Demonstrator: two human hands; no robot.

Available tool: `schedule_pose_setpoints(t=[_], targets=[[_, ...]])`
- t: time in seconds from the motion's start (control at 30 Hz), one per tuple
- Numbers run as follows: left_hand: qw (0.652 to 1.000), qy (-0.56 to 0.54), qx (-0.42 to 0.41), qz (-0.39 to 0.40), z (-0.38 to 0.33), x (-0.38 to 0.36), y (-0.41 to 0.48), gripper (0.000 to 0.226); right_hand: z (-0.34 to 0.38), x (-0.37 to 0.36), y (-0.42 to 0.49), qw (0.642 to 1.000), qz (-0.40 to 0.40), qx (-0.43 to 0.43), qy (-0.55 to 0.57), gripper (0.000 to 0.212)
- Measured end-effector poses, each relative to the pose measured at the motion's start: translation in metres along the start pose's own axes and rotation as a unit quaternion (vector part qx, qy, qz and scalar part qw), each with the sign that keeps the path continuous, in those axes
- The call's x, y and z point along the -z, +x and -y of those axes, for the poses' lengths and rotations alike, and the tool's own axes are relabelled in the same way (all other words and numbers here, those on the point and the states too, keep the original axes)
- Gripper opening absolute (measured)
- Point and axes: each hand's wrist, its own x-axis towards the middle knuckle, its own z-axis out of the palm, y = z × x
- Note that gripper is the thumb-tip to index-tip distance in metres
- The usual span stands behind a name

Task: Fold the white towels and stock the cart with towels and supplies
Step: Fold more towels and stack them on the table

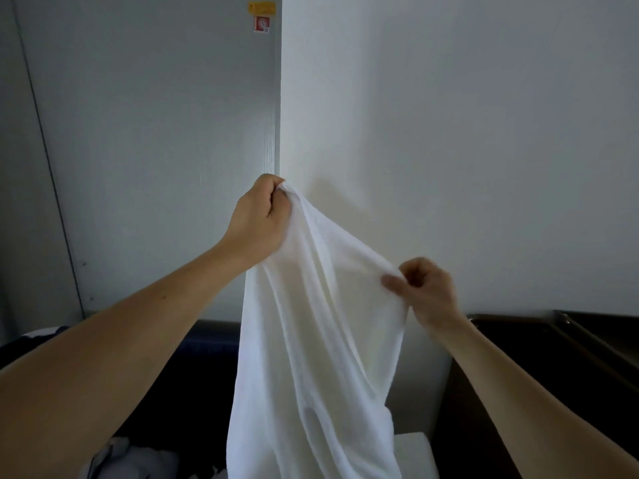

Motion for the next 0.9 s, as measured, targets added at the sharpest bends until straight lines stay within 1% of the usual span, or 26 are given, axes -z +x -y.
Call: schedule_pose_setpoints(t=[0.03,0.07,0.1,0.13,0.2,0.23,0.27,0.3,0.4,0.43,0.53,0.63,0.67,0.73,0.77,0.8,0.83,0.9], targets=[[1.000,0.005,0.006,-0.006,0.002,-0.001,0.001,0.018,-0.001,-0.001,0.001,0.999,-0.048,0.020,-0.011,0.035],[1.000,0.008,0.011,-0.011,0.003,-0.003,0.002,0.018,-0.002,-0.003,-0.006,0.997,-0.058,0.035,-0.033,0.039],[1.000,0.009,0.016,-0.014,0.005,-0.005,0.003,0.018,-0.011,-0.008,-0.015,0.996,-0.037,0.056,-0.066,0.042],[1.000,0.010,0.019,-0.013,0.006,-0.008,0.004,0.017,-0.022,-0.013,-0.028,0.992,0.001,0.080,-0.101,0.042],[1.000,0.017,0.021,-0.005,0.009,-0.013,0.005,0.016,-0.048,-0.018,-0.048,0.972,0.081,0.163,-0.147,0.043],[1.000,0.022,0.021,0.000,0.010,-0.015,0.005,0.015,-0.062,-0.018,-0.053,0.958,0.114,0.203,-0.167,0.039],[0.999,0.026,0.021,0.004,0.010,-0.017,0.005,0.015,-0.073,-0.018,-0.055,0.947,0.143,0.224,-0.181,0.033],[0.999,0.028,0.022,0.004,0.010,-0.019,0.005,0.015,-0.082,-0.017,-0.056,0.943,0.160,0.224,-0.189,0.026],[0.999,0.027,0.020,-0.006,0.008,-0.021,0.008,0.014,-0.098,-0.014,-0.059,0.948,0.169,0.189,-0.194,0.012],[0.999,0.026,0.017,-0.006,0.007,-0.022,0.008,0.014,-0.101,-0.015,-0.060,0.947,0.177,0.167,-0.209,0.014],[1.000,0.016,0.008,0.004,0.006,-0.023,0.008,0.015,-0.103,-0.018,-0.068,0.934,0.236,0.115,-0.244,0.032],[1.000,0.008,0.003,0.013,0.003,-0.024,0.007,0.016,-0.104,-0.029,-0.078,0.917,0.299,0.071,-0.252,0.032],[1.000,0.008,0.000,0.013,0.002,-0.024,0.007,0.015,-0.106,-0.032,-0.080,0.917,0.302,0.063,-0.252,0.033],[1.000,0.006,-0.001,0.010,0.002,-0.022,0.007,0.015,-0.109,-0.037,-0.079,0.921,0.304,0.017,-0.241,0.037],[1.000,0.007,-0.003,0.010,0.002,-0.021,0.006,0.015,-0.109,-0.039,-0.079,0.926,0.303,-0.003,-0.225,0.032],[1.000,0.009,-0.007,0.010,0.002,-0.020,0.006,0.015,-0.109,-0.041,-0.079,0.930,0.302,-0.016,-0.207,0.018],[1.000,0.012,-0.011,0.009,0.003,-0.019,0.006,0.015,-0.107,-0.041,-0.080,0.933,0.303,-0.026,-0.194,0.010],[1.000,0.017,-0.007,0.006,0.006,-0.015,0.006,0.015,-0.109,-0.038,-0.080,0.942,0.286,-0.041,-0.172,0.023]])
